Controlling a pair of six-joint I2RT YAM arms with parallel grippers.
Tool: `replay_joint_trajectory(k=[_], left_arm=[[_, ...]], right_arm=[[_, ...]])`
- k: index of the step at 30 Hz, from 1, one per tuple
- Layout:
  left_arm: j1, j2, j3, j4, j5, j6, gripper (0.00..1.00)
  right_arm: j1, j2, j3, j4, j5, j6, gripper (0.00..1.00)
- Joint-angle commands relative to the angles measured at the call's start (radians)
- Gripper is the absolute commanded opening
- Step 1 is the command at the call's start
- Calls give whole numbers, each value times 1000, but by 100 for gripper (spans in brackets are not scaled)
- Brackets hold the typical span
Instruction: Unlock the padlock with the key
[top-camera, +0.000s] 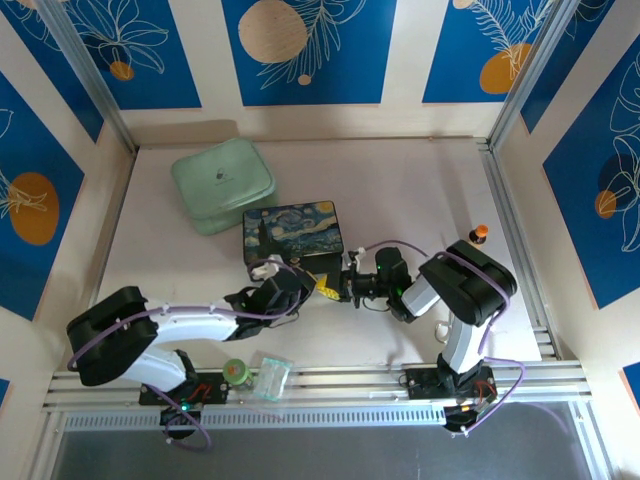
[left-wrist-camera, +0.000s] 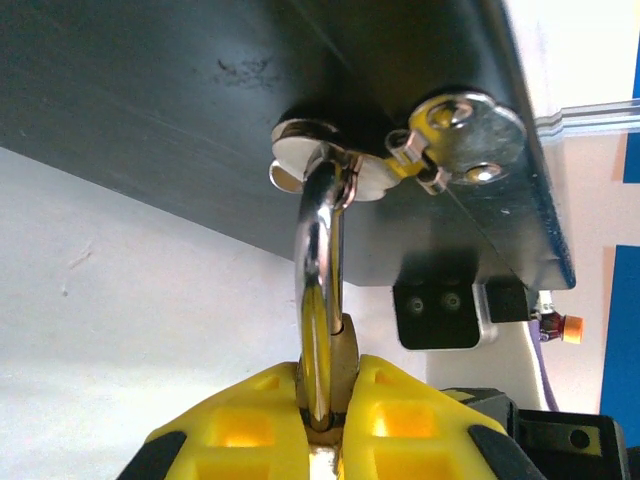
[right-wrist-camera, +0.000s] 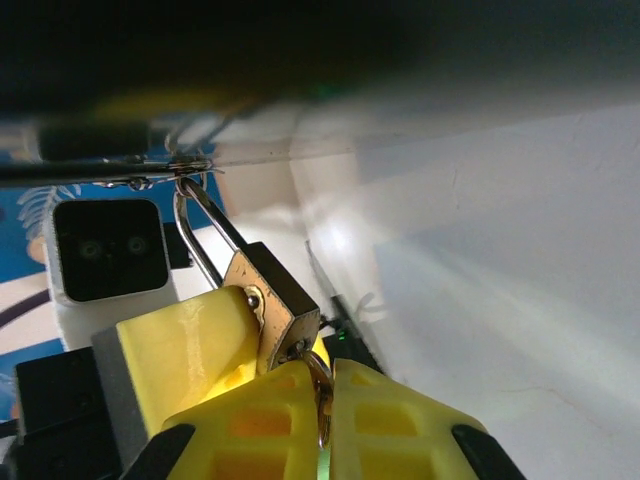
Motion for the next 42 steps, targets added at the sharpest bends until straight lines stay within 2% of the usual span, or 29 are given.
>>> replay_joint_trajectory(k=[1,13,16,21,26,28,31,33,37,42], left_arm=[[-49,-45,6,188,94,21,0],[-51,-26,-28,311,99,1,0],[-51,-23,-28,309,97,-7,0],[-51,-2,-17,300,104,-22,0],[-51,14,-8,302,107,-19,0],[-51,11,-7,293,103,-17,0],[-50,5,-9,263,81,3,0],[-49,6,-19,231,62,-7,0],[-48,16,-49,253,49,-21,0],[-45,10,-42,217,47,-20,0]], right_arm=[[3,58,-1,184,34,136,6],[-3,42,18,184,59,240,3],[-2,2,10,140,78,168,2],[20,-127,10,-142,136,-27,2],[3,-157,29,-203,97,-39,2],[-6,-147,27,-189,75,-38,9],[-18,-157,16,-217,60,-64,27],[-35,-186,0,-266,49,-83,35],[-79,-314,-17,-532,42,-198,45],[-88,-515,30,-951,117,-409,48]])
